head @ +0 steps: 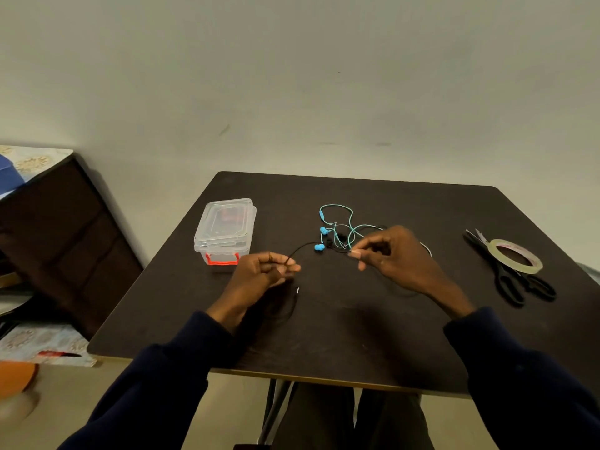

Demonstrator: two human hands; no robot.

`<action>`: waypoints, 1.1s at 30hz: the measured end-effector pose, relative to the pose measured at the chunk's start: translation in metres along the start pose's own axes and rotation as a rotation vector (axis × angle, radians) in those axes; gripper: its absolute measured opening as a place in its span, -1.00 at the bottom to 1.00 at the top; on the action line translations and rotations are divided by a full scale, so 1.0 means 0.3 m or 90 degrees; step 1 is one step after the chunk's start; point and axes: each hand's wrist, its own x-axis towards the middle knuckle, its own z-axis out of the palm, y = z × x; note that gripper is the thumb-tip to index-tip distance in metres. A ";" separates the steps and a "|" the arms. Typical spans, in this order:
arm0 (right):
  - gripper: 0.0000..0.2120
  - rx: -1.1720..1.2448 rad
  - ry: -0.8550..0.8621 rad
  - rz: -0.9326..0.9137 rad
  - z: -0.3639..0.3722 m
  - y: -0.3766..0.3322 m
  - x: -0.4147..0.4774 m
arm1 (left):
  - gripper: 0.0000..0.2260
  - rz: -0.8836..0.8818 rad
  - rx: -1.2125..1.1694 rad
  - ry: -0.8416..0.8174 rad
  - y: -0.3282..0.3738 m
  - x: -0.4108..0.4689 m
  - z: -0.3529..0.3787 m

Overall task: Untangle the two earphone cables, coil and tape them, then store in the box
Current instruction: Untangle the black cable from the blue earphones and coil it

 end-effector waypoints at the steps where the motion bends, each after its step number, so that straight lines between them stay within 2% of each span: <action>1: -0.92 -0.003 0.008 -0.014 0.008 -0.013 0.010 | -0.82 0.045 0.105 0.013 0.005 0.002 0.003; 7: -0.93 -0.028 0.031 -0.043 0.026 -0.069 0.067 | -0.55 0.099 0.326 -0.025 0.062 0.019 -0.036; 10: -0.95 -0.048 -0.001 -0.034 0.048 -0.086 0.081 | -0.41 0.191 0.366 -0.034 0.079 0.026 -0.058; 12: -0.94 -0.084 -0.038 -0.035 0.075 -0.087 0.090 | -0.43 0.270 0.398 -0.026 0.093 0.032 -0.065; 15: -0.94 -0.068 -0.032 -0.043 0.107 -0.094 0.098 | -0.60 0.331 0.395 -0.063 0.105 0.039 -0.042; 17: -0.94 -0.044 0.000 -0.050 0.119 -0.102 0.102 | -0.71 0.303 0.338 -0.086 0.103 0.036 -0.010; 22: -0.98 0.029 0.038 -0.031 0.124 -0.104 0.097 | -0.88 0.293 0.224 -0.028 0.088 0.051 0.034; 29: -0.93 0.047 0.015 0.061 0.012 0.006 0.036 | -0.88 0.116 -0.139 0.168 0.103 0.038 -0.075; 31: -0.91 0.064 0.009 0.065 -0.027 0.031 0.014 | -0.90 0.089 -0.137 0.188 0.088 0.033 -0.117; 33: -0.91 0.059 0.023 0.052 -0.045 0.038 0.006 | -0.89 0.078 -0.044 0.173 0.068 0.027 -0.140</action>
